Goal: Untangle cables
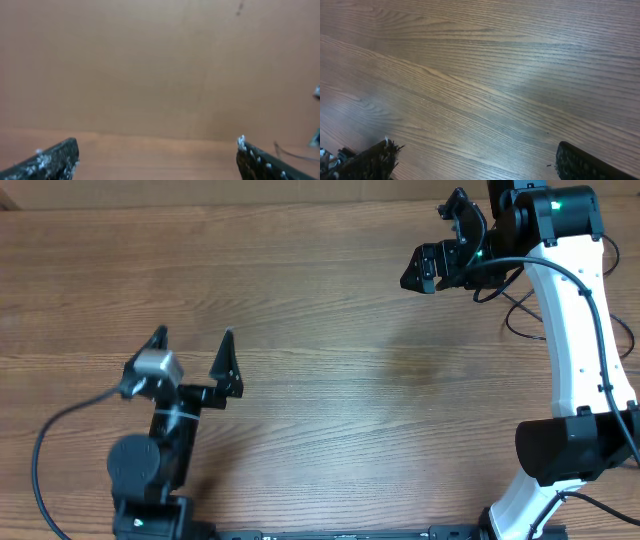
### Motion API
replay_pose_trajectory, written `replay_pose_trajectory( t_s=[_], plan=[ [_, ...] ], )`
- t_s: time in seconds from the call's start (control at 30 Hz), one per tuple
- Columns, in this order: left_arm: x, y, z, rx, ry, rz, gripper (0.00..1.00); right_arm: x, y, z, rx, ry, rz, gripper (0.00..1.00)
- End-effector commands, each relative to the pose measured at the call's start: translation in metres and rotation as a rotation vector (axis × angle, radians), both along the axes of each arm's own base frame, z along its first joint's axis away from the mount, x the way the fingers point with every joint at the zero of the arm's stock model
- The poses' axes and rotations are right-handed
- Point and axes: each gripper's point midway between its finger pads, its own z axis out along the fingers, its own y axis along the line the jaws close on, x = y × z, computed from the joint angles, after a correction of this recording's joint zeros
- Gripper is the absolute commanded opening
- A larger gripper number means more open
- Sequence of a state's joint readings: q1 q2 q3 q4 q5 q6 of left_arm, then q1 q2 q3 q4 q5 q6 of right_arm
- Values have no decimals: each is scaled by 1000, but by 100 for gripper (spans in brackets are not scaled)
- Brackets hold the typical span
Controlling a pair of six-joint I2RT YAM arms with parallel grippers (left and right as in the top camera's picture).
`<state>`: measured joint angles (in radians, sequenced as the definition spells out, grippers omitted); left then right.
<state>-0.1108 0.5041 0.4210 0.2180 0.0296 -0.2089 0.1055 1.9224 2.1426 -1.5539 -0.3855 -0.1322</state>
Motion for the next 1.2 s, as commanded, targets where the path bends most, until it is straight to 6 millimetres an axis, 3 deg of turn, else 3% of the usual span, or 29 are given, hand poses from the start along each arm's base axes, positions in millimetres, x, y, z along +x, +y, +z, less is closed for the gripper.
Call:
replay_pose_trajectory(
  t_s=[0.0,0.27,0.4,0.6,0.77,1.17],
  plan=[
    [-11,13,-21,-12,-65,38,100,-3,0,14,3,-45,7,100],
    [-33,42,-48,-16,-138,159,100,-3,0,14,3,-45,7,100],
    [-37,51,-72,-14,-137,196,100,-3,0,14,3,-45,7,100],
    [-34,57,-108,-10,12,220,100,-3,0,14,3,-45,7,100],
    [-34,57,-159,-4,217,220,100,-3,0,14,3,-45,7,100],
    [-33,46,-157,45,209,178,100,-3,0,14,3,-45,7,100]
  ],
)
